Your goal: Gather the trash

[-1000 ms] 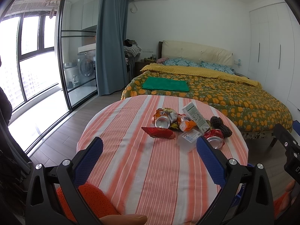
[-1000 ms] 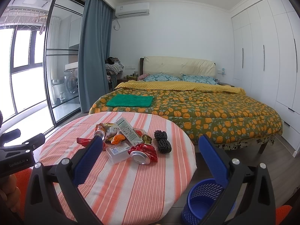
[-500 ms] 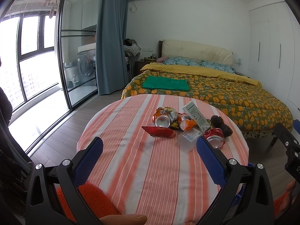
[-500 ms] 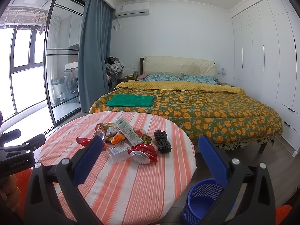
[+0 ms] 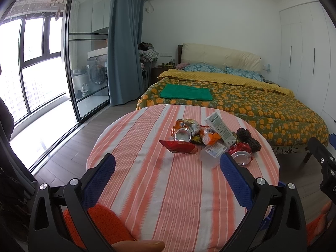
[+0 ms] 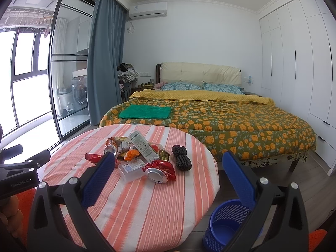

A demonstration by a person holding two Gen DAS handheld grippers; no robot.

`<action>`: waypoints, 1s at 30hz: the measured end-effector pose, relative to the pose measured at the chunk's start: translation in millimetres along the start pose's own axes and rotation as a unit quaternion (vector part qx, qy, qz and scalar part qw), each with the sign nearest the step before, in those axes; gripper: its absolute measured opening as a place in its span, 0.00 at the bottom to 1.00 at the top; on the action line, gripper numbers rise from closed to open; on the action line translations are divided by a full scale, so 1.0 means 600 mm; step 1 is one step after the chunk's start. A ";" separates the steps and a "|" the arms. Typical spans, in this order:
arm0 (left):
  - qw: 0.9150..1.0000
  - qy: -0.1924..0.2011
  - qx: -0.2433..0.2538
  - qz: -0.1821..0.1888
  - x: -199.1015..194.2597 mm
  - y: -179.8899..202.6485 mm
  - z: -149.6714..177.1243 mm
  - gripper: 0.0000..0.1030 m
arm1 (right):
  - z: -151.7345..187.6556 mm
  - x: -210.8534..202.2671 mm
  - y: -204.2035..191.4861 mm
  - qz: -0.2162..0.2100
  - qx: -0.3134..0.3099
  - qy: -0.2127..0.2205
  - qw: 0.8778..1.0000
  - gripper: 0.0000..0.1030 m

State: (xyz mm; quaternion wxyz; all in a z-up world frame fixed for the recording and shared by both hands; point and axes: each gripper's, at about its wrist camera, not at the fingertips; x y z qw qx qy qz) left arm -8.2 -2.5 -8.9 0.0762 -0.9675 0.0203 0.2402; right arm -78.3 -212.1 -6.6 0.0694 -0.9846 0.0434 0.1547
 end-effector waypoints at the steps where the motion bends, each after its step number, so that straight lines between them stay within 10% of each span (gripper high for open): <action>1: 1.000 0.000 0.000 0.000 0.001 0.000 -0.002 0.96 | 0.000 0.000 0.000 0.000 0.000 0.000 1.000 0.96; 30: 0.999 -0.029 0.010 -0.014 0.032 -0.009 0.014 0.96 | 0.020 0.023 0.001 0.011 -0.014 -0.017 1.000 0.96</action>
Point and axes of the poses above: each gripper's, at about its wrist camera, not at the fingertips, and x roughly the way its jaws point, y to its right, z to its underside, and after that the axes turned 9 degrees about x, right-handed
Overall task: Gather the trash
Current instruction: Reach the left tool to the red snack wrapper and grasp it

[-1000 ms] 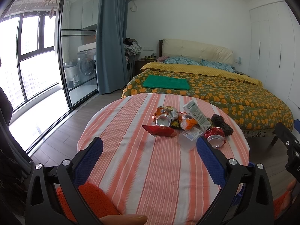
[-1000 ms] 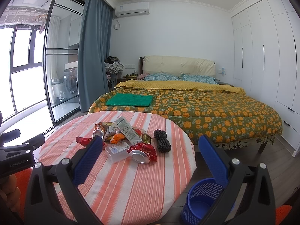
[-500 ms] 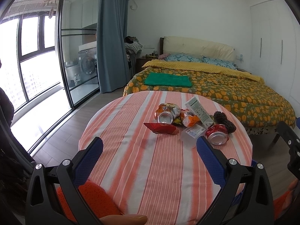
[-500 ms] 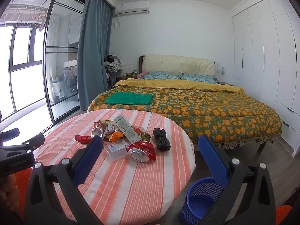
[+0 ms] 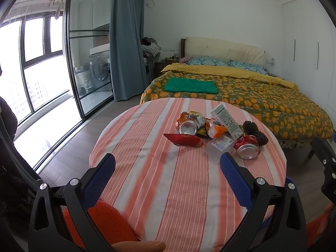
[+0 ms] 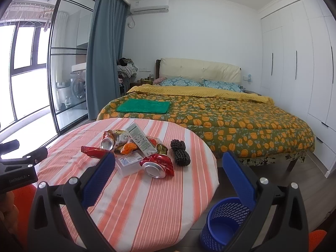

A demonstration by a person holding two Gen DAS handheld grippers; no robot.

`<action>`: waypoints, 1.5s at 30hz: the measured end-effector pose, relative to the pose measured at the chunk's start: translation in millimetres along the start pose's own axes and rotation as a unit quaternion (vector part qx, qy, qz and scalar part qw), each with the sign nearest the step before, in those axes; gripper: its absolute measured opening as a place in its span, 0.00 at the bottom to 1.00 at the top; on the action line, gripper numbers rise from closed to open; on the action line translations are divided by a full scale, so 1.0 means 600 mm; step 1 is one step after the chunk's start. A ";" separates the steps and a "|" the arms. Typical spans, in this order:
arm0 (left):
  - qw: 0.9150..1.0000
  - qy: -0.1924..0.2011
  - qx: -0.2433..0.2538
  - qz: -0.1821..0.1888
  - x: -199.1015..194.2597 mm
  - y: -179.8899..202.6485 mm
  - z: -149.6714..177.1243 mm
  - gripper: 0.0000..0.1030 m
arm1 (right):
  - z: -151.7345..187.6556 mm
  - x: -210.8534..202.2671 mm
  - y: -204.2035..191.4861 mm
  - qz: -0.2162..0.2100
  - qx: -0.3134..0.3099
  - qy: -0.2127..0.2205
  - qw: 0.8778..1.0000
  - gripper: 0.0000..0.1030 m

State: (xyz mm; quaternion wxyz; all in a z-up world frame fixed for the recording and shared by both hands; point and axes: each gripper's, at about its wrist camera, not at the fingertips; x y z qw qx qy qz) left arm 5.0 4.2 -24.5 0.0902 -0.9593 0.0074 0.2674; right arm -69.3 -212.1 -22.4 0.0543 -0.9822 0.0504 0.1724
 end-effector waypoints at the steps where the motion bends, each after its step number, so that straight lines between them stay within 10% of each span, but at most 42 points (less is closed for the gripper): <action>1: 1.000 -0.001 0.000 0.000 0.000 -0.001 0.000 0.96 | 0.001 0.000 -0.001 0.001 -0.001 -0.001 1.000 0.96; 13: 0.999 -0.029 -0.018 0.038 0.045 0.000 0.001 0.96 | 0.038 0.061 -0.013 -0.002 -0.030 -0.036 0.999 0.96; 27: 0.989 -0.141 0.005 0.050 0.194 0.029 0.060 0.96 | 0.175 0.249 -0.014 -0.030 -0.065 -0.223 0.972 0.96; 45: 0.976 -0.208 0.019 0.062 0.298 0.060 0.104 0.96 | 0.186 0.280 0.022 -0.046 -0.032 -0.243 0.969 0.96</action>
Point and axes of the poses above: each gripper's, at about its wrist camera, not at the fingertips, and x roughly the way its jaws point, y to its right, z to its underside, and after that the axes turned 9 degrees about x, right-handed
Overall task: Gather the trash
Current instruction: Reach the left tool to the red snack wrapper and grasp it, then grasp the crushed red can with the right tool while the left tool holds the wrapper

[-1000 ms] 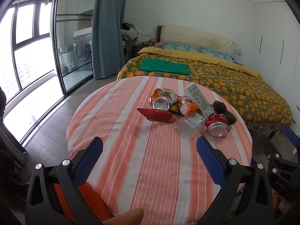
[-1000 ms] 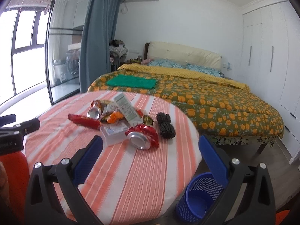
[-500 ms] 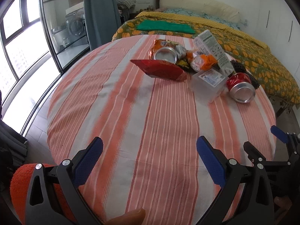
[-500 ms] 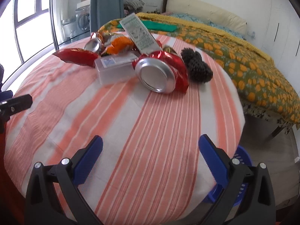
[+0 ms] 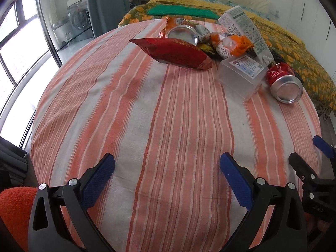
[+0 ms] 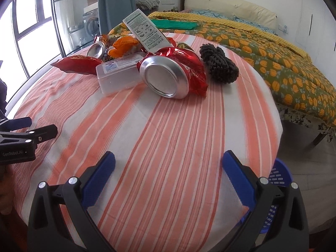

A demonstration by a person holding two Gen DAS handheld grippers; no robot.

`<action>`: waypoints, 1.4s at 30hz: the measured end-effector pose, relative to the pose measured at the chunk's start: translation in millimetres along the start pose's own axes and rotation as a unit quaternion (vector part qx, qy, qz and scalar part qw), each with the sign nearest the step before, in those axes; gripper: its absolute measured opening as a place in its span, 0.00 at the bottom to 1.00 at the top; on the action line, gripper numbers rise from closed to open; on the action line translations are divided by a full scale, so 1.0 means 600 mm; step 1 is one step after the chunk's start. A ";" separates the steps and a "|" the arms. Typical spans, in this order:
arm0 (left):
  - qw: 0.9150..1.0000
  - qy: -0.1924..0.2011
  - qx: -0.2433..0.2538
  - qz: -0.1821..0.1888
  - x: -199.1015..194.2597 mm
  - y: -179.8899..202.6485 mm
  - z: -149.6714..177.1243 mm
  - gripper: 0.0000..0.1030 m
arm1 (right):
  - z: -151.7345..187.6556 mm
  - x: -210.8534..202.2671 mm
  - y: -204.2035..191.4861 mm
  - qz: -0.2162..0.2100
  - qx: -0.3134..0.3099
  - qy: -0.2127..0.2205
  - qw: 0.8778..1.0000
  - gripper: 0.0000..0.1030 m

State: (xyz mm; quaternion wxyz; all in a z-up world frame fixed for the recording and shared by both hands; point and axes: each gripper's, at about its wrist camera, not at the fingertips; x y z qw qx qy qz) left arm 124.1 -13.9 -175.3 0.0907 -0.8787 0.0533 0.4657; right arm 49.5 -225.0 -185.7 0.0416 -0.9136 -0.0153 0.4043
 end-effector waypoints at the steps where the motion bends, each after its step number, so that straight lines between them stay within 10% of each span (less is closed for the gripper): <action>1: 1.000 0.005 0.001 0.001 0.001 0.000 0.001 0.96 | 0.002 -0.001 -0.001 0.001 0.001 0.003 1.000 0.96; 11: 0.997 0.045 0.014 0.060 -0.028 -0.034 -0.072 0.96 | 0.007 -0.005 0.001 0.001 -0.002 0.007 1.000 0.95; 17: 0.984 0.085 0.148 0.054 -0.025 -0.029 -0.200 0.96 | 0.009 -0.006 0.002 0.003 -0.002 0.009 1.000 0.95; 24: 0.970 0.023 0.235 0.062 0.036 -0.012 -0.211 0.27 | 0.009 -0.006 0.002 0.002 -0.002 0.009 1.000 0.95; 27: 0.973 0.013 0.214 0.086 0.035 -0.022 -0.180 0.15 | 0.010 -0.007 0.002 0.001 -0.003 0.008 1.000 0.95; 35: 0.975 0.010 0.179 0.133 -0.013 -0.011 -0.080 0.21 | 0.012 -0.009 0.006 -0.001 -0.003 0.006 1.000 0.95; 38: 0.972 0.021 0.192 0.130 -0.025 0.003 -0.082 0.60 | 0.012 -0.010 0.006 -0.003 -0.003 0.006 1.000 0.96; 42: 0.970 0.036 0.207 0.121 -0.031 0.018 -0.096 0.70 | 0.011 -0.011 0.007 -0.009 -0.006 -0.001 1.000 0.96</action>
Point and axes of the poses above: each gripper's, at about its wrist camera, not at the fingertips, and x roughly the way its jaws point, y to its right, z to its underside, and after that the axes turned 9 degrees about x, right-handed
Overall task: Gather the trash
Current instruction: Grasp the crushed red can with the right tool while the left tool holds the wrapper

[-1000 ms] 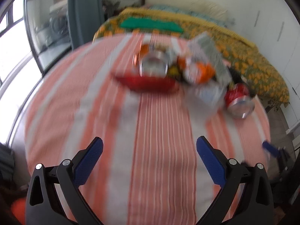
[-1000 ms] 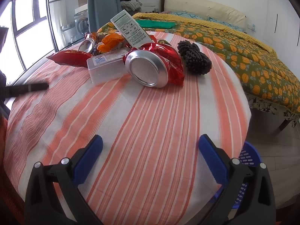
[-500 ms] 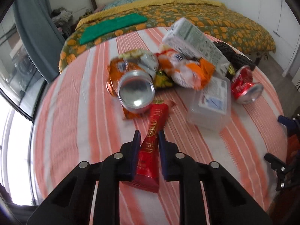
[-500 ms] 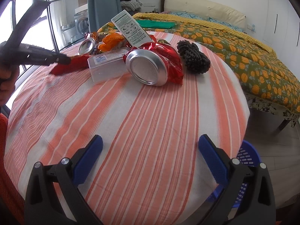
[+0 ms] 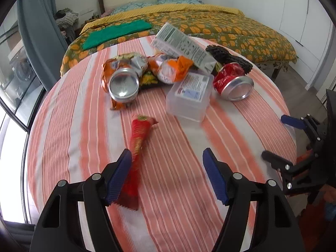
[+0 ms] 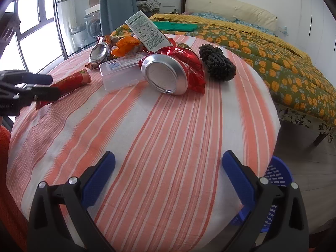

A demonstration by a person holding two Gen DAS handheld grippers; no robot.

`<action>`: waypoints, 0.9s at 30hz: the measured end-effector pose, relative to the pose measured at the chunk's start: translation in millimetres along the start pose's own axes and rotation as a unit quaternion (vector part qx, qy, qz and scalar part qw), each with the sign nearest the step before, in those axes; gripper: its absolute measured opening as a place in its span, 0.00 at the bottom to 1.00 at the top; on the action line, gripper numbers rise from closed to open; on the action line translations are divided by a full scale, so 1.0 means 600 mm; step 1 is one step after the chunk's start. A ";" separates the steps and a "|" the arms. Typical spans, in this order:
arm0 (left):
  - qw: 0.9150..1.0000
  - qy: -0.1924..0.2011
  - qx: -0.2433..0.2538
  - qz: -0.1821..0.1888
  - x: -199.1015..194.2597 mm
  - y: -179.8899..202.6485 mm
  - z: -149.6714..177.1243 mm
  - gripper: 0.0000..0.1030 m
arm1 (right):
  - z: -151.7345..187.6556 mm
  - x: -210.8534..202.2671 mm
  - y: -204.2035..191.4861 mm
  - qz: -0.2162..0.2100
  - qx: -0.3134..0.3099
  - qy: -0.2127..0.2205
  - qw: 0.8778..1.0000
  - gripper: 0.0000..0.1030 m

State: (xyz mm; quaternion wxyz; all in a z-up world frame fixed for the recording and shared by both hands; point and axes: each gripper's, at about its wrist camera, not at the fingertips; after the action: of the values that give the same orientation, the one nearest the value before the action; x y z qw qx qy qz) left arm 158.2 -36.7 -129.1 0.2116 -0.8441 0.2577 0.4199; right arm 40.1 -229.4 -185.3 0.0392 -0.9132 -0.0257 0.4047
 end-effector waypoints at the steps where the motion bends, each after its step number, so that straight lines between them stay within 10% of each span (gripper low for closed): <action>1: 1.000 -0.001 0.001 0.007 0.005 -0.002 -0.007 0.73 | -0.003 0.000 0.002 -0.002 -0.002 -0.004 1.000 0.96; 11: 0.999 -0.005 -0.038 -0.002 0.048 -0.055 0.001 0.73 | -0.127 0.023 0.071 -0.064 -0.026 -0.001 0.998 0.96; 20: 0.997 0.009 -0.076 0.009 0.044 -0.084 0.007 0.72 | -0.147 0.046 0.022 -0.258 -0.040 -0.092 0.961 0.94; 27: 0.999 0.001 -0.049 -0.004 0.063 -0.079 -0.009 0.59 | -0.166 0.013 -0.013 -0.119 -0.167 -0.025 0.978 0.94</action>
State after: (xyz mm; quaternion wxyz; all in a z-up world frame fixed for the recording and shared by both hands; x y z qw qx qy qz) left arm 210.0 -12.8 -150.3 0.1712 -0.8550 0.2341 0.4300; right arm 119.2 -225.9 -123.8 -0.0662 -0.8867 -0.2027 0.4103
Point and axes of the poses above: each gripper's, at about its wrist camera, not at the fingertips, and x roughly the way its jaws point, y to its right, z to its underside, and after that the axes turned 9 degrees about x, right-handed
